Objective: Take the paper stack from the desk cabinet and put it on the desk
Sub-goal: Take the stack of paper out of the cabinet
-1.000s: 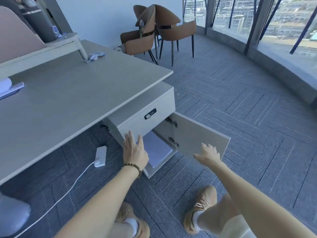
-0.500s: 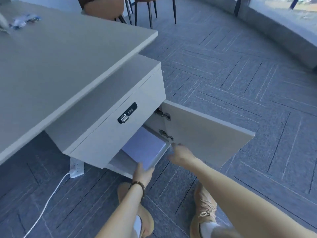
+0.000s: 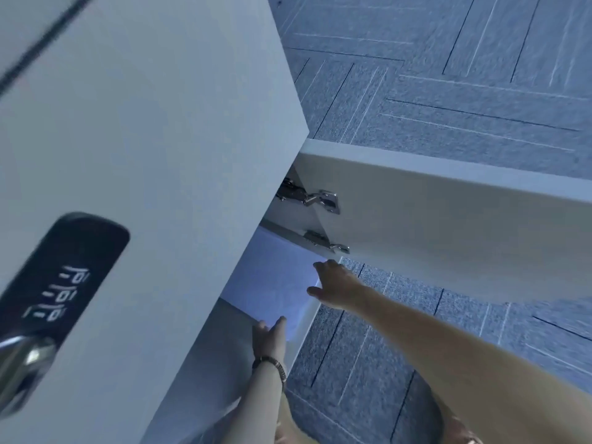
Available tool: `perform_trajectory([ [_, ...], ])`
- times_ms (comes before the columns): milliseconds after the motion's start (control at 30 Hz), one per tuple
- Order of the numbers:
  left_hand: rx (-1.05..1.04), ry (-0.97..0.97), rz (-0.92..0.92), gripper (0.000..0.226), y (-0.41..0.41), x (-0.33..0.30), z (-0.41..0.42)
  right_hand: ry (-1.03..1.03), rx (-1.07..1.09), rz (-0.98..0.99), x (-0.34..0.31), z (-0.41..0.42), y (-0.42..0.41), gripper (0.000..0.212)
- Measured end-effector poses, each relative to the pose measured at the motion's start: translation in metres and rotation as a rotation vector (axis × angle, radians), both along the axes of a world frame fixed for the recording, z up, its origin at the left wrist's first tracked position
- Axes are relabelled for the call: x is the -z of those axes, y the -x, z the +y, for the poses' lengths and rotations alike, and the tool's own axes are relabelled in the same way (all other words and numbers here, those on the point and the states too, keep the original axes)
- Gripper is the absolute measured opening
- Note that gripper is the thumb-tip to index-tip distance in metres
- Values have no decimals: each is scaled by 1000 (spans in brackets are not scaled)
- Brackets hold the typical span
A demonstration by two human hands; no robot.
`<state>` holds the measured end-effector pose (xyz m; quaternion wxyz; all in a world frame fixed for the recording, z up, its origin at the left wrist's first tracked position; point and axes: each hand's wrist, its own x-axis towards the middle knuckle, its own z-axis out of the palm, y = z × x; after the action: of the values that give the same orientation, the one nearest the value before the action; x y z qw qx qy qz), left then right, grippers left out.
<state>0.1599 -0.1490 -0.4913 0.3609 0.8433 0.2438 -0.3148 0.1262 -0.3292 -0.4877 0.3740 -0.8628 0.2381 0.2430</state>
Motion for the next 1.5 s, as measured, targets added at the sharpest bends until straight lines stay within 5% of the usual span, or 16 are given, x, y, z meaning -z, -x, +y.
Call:
perform_trajectory([
  [267, -315, 64, 68, 75, -27, 48, -5, 116, 69, -28, 58, 15, -40, 75],
  [400, -383, 83, 87, 70, -24, 54, -4, 47, 317, -7, 67, 13, -48, 55],
  [667, -324, 25, 86, 76, 22, 63, -6, -4, 475, 35, 74, 1, -4, 29],
  [1033, -477, 80, -56, 20, 83, 66, -8, -219, 353, 149, 82, -27, 27, 39],
  [1167, -529, 151, 69, 42, 69, 70, 0, -285, 354, 131, 84, -26, 14, 52],
  [1333, -559, 430, 278, 12, 60, 44, 8, -328, 276, 206, 70, -27, 15, 43],
  [1500, -317, 489, 171, 34, 76, 4, 9, -351, 280, 197, 30, -28, 33, 39],
])
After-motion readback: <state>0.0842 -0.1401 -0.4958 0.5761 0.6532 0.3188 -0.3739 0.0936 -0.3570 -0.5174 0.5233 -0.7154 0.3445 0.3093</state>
